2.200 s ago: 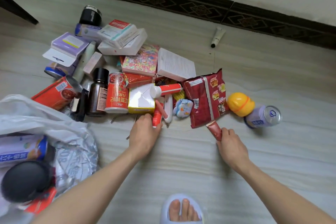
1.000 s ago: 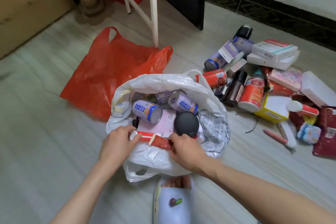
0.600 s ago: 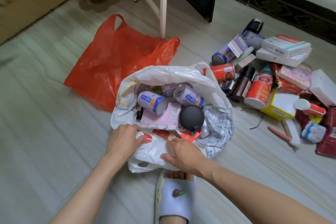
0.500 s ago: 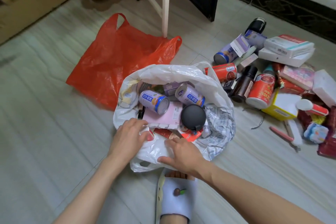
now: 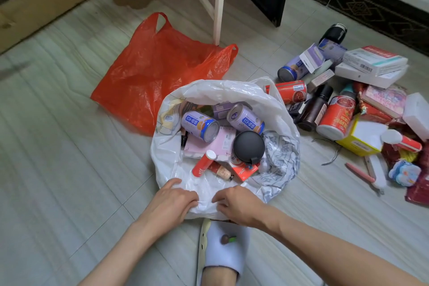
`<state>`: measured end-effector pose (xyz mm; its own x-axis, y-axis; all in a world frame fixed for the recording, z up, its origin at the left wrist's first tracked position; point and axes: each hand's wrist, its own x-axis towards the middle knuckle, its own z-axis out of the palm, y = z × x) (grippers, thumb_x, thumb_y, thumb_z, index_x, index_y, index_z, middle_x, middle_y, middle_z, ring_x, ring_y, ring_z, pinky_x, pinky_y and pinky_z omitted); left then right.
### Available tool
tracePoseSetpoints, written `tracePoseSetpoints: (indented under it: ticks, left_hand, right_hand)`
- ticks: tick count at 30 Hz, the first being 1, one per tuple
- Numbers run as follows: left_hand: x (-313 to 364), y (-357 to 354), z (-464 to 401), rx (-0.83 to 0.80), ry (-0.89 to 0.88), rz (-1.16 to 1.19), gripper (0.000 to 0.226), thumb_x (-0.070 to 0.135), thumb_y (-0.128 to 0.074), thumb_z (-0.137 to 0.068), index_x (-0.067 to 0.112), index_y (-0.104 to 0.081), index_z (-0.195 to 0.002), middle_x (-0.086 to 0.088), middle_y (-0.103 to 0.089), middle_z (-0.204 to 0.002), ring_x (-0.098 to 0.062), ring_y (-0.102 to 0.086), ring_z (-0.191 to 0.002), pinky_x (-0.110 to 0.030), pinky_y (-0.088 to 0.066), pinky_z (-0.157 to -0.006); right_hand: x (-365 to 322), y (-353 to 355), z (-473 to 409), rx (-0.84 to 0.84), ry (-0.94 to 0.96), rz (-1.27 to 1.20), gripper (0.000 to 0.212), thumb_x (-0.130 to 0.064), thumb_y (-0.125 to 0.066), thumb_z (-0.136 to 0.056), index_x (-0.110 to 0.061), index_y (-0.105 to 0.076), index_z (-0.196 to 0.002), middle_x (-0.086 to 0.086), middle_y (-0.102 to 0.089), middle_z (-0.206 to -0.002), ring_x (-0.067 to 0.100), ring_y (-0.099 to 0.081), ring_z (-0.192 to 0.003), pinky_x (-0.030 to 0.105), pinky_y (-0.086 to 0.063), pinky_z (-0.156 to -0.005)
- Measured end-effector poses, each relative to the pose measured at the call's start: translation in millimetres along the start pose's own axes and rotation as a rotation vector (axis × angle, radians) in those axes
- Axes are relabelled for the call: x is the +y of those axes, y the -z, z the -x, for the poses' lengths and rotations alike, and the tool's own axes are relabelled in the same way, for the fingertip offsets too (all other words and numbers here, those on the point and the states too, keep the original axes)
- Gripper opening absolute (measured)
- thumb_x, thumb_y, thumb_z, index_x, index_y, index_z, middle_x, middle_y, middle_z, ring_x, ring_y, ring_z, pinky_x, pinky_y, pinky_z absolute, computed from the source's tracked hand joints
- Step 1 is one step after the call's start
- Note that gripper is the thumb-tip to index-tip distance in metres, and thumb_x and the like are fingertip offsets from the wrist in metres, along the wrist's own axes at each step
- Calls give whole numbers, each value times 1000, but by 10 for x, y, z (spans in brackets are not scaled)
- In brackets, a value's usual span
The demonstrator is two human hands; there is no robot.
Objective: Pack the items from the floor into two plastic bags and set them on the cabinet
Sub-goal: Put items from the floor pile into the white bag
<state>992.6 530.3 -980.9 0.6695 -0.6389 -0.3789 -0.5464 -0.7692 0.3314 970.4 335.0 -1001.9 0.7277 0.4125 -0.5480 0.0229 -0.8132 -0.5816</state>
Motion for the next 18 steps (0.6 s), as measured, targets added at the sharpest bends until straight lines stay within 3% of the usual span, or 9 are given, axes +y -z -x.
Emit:
tracePoseSetpoints:
  ticks: [2, 5, 9, 13, 18]
  left_hand:
    - [-34, -3, 59, 11, 54, 24, 26, 36, -35, -97, 24, -58, -97, 2, -67, -91, -22, -54, -95, -23, -33, -94]
    - [-35, 47, 85, 25, 59, 46, 28, 39, -35, -96, 24, -58, -95, 6, -68, -89, -21, -55, -90, -21, -34, -82]
    - [87, 203, 73, 104, -14, 45, 26, 37, -40, -95, 22, -62, -91, 8, -66, -88, -16, -59, -87, -16, -28, -79]
    - [348, 359, 41, 226, -31, 40, 19, 32, -54, -84, 22, -68, -93, 9, -69, -87, -12, -66, -81, -20, -35, -78]
    - [760, 436, -206, 236, -138, 2, 37, 37, -44, -86, 21, -65, -112, 5, -65, -111, -16, -60, -108, -29, -45, -91]
  right_hand:
    - [-19, -1, 27, 21, 47, 13, 31, -17, -45, -88, -12, -63, -113, 12, -66, -115, 32, -56, -106, 36, -43, -85]
    - [-22, 68, 113, 64, 88, 7, 28, -20, -46, -90, -14, -64, -110, 10, -68, -112, 31, -57, -104, 37, -44, -84]
    - [26, 217, 285, 135, 153, 102, 27, -23, -43, -93, -18, -64, -109, 6, -68, -110, 30, -59, -102, 38, -45, -82]
    - [120, 379, 519, 256, 212, 166, 32, -33, -43, -95, -15, -61, -115, 5, -64, -116, 26, -55, -109, 36, -43, -89]
    - [363, 595, 900, 397, 214, 192, 37, -30, -50, -91, -12, -55, -124, 6, -59, -124, 25, -55, -112, 34, -42, -97]
